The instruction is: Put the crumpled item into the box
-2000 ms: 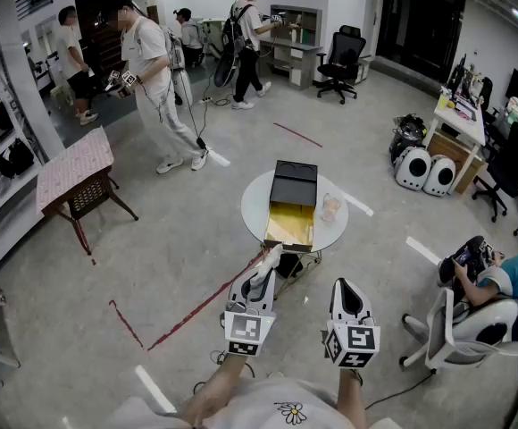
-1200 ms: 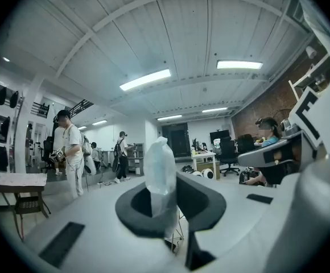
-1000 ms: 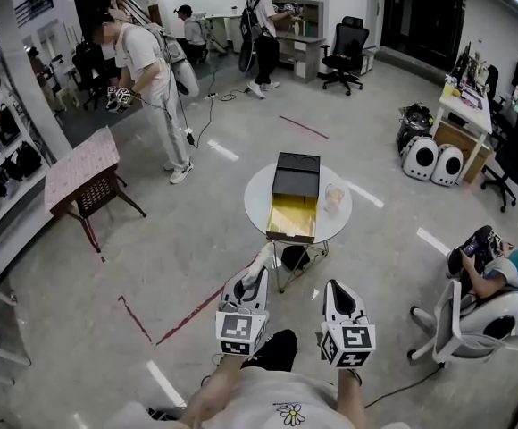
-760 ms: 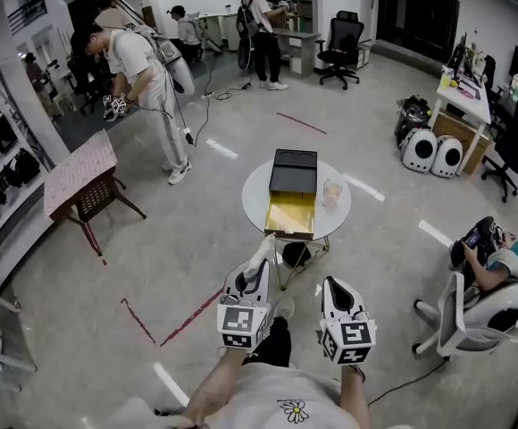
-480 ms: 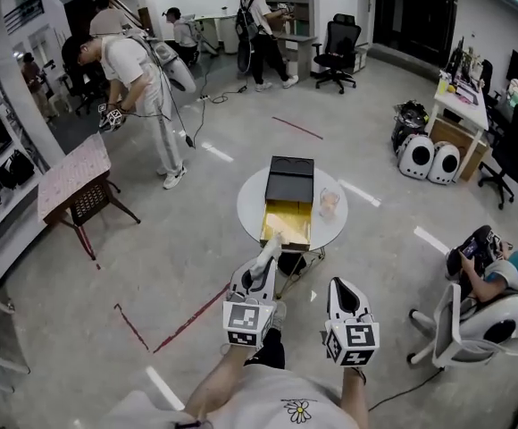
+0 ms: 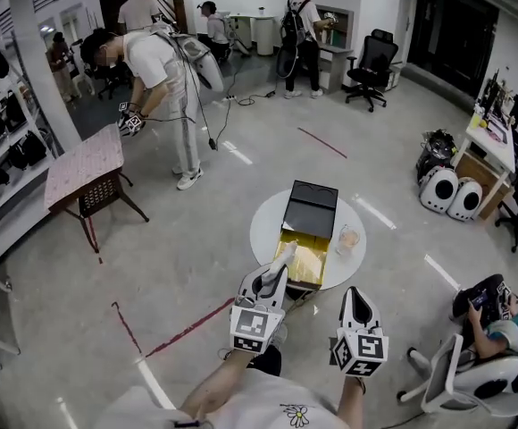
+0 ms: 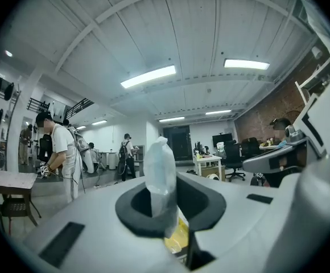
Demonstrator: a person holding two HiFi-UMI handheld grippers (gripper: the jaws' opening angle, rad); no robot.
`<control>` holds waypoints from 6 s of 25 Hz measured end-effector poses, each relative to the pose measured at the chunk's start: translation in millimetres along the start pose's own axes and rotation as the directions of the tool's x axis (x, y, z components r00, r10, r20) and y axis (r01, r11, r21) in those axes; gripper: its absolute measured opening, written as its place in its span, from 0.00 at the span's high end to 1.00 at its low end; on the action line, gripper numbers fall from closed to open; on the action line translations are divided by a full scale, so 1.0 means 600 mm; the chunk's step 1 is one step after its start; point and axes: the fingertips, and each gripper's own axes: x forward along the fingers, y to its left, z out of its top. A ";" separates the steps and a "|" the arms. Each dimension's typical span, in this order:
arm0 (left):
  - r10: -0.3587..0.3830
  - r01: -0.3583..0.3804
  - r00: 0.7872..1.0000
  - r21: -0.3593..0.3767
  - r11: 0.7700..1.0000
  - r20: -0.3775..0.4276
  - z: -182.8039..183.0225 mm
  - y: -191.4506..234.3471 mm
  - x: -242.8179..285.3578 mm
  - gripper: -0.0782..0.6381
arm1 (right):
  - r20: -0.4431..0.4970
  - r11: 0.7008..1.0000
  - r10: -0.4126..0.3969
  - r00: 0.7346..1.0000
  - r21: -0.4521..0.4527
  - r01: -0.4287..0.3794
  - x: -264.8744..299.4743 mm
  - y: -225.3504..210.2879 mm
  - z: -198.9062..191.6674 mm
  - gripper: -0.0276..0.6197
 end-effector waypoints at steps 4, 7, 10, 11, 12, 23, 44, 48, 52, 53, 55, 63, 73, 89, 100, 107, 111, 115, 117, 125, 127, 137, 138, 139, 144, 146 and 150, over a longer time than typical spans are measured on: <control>0.012 -0.012 1.000 0.003 1.000 0.014 0.016 0.048 0.073 0.84 | 0.005 1.000 0.011 1.000 -0.004 -0.011 0.086 -0.016 0.033 0.95; 0.020 -0.020 1.000 0.002 1.000 0.020 0.017 0.089 0.134 0.84 | 0.004 1.000 0.025 1.000 -0.017 -0.025 0.164 -0.025 0.054 0.95; 0.021 -0.021 0.999 -0.012 1.000 0.036 0.015 0.125 0.199 0.84 | -0.002 0.999 0.025 1.000 -0.043 -0.025 0.233 -0.042 0.069 0.95; 0.018 -0.018 0.999 -0.016 1.000 0.041 0.014 0.134 0.220 0.84 | -0.003 0.998 0.021 1.000 -0.053 -0.021 0.252 -0.049 0.073 0.95; 0.015 -0.015 0.999 -0.019 1.000 0.043 0.013 0.142 0.239 0.84 | -0.004 0.998 0.014 1.000 -0.058 -0.015 0.270 -0.055 0.076 0.95; 0.078 -0.078 0.997 0.000 0.997 -0.016 -0.019 0.150 0.344 0.84 | 0.002 0.999 0.025 1.000 0.024 -0.025 0.380 -0.128 0.085 0.95; 0.209 -0.208 0.978 0.074 0.975 0.002 -0.017 0.104 0.365 0.84 | 0.030 0.988 0.139 0.990 0.063 -0.140 0.400 -0.195 0.087 0.95; 0.210 -0.204 0.977 0.143 0.968 -0.025 -0.029 0.106 0.357 0.84 | 0.006 0.988 0.141 0.990 0.064 -0.141 0.394 -0.186 0.073 0.95; 0.208 -0.183 0.976 0.282 0.942 -0.061 -0.041 0.113 0.368 0.84 | -0.008 0.989 0.136 0.991 0.064 -0.135 0.395 -0.185 0.065 0.95; 0.207 -0.173 0.976 0.326 0.929 -0.074 -0.044 0.116 0.374 0.84 | -0.010 0.989 0.132 0.991 0.066 -0.132 0.397 -0.187 0.064 0.95; 0.196 -0.136 0.975 0.405 0.904 -0.109 -0.056 0.118 0.384 0.84 | -0.021 0.990 0.123 0.992 0.072 -0.121 0.396 -0.189 0.060 0.95; 0.074 0.095 0.963 0.584 0.806 -0.259 -0.152 0.096 0.425 0.84 | -0.064 0.995 0.064 0.996 0.084 -0.059 0.383 -0.211 0.038 0.95; 0.037 0.375 0.839 0.627 0.683 -0.543 -0.349 0.072 0.415 0.84 | -0.129 0.995 -0.002 0.992 0.094 0.014 0.365 -0.225 0.011 0.95; 0.022 0.651 0.583 0.483 0.586 -0.812 -0.521 0.051 0.393 0.82 | -0.180 0.993 -0.061 0.982 0.093 0.078 0.349 -0.222 -0.009 0.95; -0.136 0.703 0.398 0.206 0.681 -0.907 -0.542 0.006 0.369 0.58 | -0.180 0.989 -0.062 0.982 0.123 0.085 0.342 -0.234 -0.015 0.95; -0.221 0.681 0.364 0.096 0.726 -0.905 -0.532 -0.015 0.358 0.46 | -0.183 0.990 -0.047 0.982 0.125 0.071 0.347 -0.232 -0.014 0.95; -0.228 0.665 0.394 0.105 0.739 -0.890 -0.512 -0.018 0.360 0.45 | -0.182 0.990 -0.034 0.983 0.127 0.058 0.349 -0.229 -0.016 0.95; -0.221 0.611 0.472 0.135 0.780 -0.854 -0.467 -0.004 0.392 0.45 | -0.174 0.993 -0.009 0.985 0.110 0.029 0.353 -0.222 -0.015 0.95; -0.212 0.577 0.527 0.164 0.800 -0.823 -0.425 0.008 0.421 0.45 | -0.166 0.997 0.002 0.986 0.081 0.012 0.356 -0.216 -0.010 0.95; -0.166 0.360 0.831 0.286 0.888 -0.532 -0.163 0.052 0.518 0.63 | -0.102 0.999 0.032 0.994 0.024 -0.030 0.366 -0.203 0.019 0.95; -0.156 0.306 0.884 0.291 0.906 -0.442 -0.101 0.059 0.522 0.72 | -0.080 0.999 0.043 0.996 0.022 -0.041 0.371 -0.203 0.030 0.95; -0.051 0.053 0.998 0.094 0.994 -0.024 0.095 0.085 0.437 0.89 | 0.004 0.994 0.092 0.996 -0.055 -0.092 0.383 -0.181 0.080 0.95; -0.038 0.037 0.999 0.061 0.997 0.008 0.104 0.089 0.426 0.89 | 0.018 0.993 0.095 0.995 -0.066 -0.094 0.383 -0.178 0.086 0.95; -0.020 0.019 0.999 0.036 0.999 0.036 0.110 0.092 0.416 0.89 | 0.032 0.992 0.098 0.995 -0.077 -0.095 0.382 -0.176 0.093 0.95; 0.064 -0.065 0.993 0.008 0.998 0.094 0.103 0.101 0.383 0.89 | 0.083 0.987 0.110 0.990 -0.123 -0.100 0.379 -0.167 0.116 0.95; 0.077 -0.077 0.993 -0.002 0.997 0.084 0.092 0.101 0.375 0.89 | 0.092 0.984 0.121 0.988 -0.145 -0.107 0.378 -0.161 0.122 0.95; 0.086 -0.086 0.994 -0.008 0.996 0.070 0.081 0.094 0.366 0.89 | 0.101 0.981 0.136 0.986 -0.156 -0.120 0.371 -0.154 0.126 0.95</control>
